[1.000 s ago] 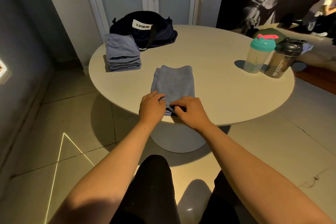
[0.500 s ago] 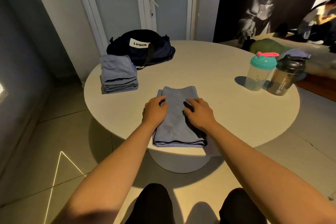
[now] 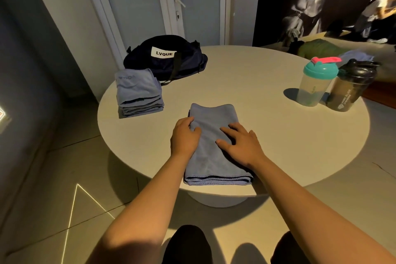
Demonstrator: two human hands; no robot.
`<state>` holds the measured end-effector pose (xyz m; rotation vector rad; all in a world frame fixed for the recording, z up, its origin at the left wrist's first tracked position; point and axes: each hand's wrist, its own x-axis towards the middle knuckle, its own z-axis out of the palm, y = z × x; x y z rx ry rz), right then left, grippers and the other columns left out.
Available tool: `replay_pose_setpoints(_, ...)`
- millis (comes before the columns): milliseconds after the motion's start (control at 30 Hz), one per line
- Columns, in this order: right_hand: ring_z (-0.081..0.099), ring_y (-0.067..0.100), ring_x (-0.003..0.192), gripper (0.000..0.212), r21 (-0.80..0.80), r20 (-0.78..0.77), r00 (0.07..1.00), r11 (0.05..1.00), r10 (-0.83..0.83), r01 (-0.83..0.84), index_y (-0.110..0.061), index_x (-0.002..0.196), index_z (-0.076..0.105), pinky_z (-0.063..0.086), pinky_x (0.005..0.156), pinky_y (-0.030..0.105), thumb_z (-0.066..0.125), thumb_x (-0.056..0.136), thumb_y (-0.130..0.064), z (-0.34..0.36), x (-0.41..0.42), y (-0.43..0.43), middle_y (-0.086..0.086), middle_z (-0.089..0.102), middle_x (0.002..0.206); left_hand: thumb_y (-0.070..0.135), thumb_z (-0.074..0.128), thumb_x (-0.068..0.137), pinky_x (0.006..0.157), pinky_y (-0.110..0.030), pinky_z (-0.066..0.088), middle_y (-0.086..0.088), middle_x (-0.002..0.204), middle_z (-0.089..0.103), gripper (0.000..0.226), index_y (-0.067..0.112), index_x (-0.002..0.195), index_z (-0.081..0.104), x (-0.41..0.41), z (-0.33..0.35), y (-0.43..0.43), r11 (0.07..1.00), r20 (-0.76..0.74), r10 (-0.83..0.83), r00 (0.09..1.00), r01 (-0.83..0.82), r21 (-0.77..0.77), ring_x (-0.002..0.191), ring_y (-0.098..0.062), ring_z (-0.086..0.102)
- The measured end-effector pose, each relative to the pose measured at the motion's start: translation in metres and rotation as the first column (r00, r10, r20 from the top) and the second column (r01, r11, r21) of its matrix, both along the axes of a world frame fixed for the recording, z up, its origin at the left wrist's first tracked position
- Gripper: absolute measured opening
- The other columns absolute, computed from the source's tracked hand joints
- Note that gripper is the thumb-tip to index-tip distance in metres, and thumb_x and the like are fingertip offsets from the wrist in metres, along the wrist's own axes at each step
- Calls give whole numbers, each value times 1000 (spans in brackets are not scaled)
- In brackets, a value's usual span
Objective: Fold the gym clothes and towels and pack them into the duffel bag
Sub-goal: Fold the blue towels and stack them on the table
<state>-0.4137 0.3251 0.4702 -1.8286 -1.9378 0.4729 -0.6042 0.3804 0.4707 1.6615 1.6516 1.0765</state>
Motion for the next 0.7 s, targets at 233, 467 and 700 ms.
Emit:
replay_pose_setpoints(233, -4, 13, 154, 64, -24, 160, 987, 1000, 12, -8, -35, 157, 25, -2, 123, 54, 31, 99, -63, 1, -9, -6, -4, 5, 168, 27, 59, 93, 101, -33, 44, 1, 145, 50, 49, 22, 142, 53, 3, 6, -6, 998, -22, -59, 998, 58, -38, 128, -21, 52)
replay_pose_setpoints(467, 48, 26, 108, 48, 215, 75, 994, 975, -78, 60, -23, 123, 66, 43, 94, 42, 47, 92, -54, 1, -7, -21, 5, 51, 109, 22, 59, 95, 99, -22, 31, 3, 166, 16, 50, 27, 144, 52, 2, 14, -21, 975, -89, -213, 973, 206, -80, 147, -19, 31)
replay_pose_setpoints(700, 55, 28, 117, 39, 116, 23, 995, 989, -95, 92, -17, 128, 65, 41, 101, 38, 52, 99, -40, 11, -9, -30, 7, 60, 128, 17, 65, 93, 104, -20, 29, 3, 164, 21, 37, 27, 128, 64, -10, 4, -51, 965, -74, -263, 962, 262, -16, 146, -16, 32)
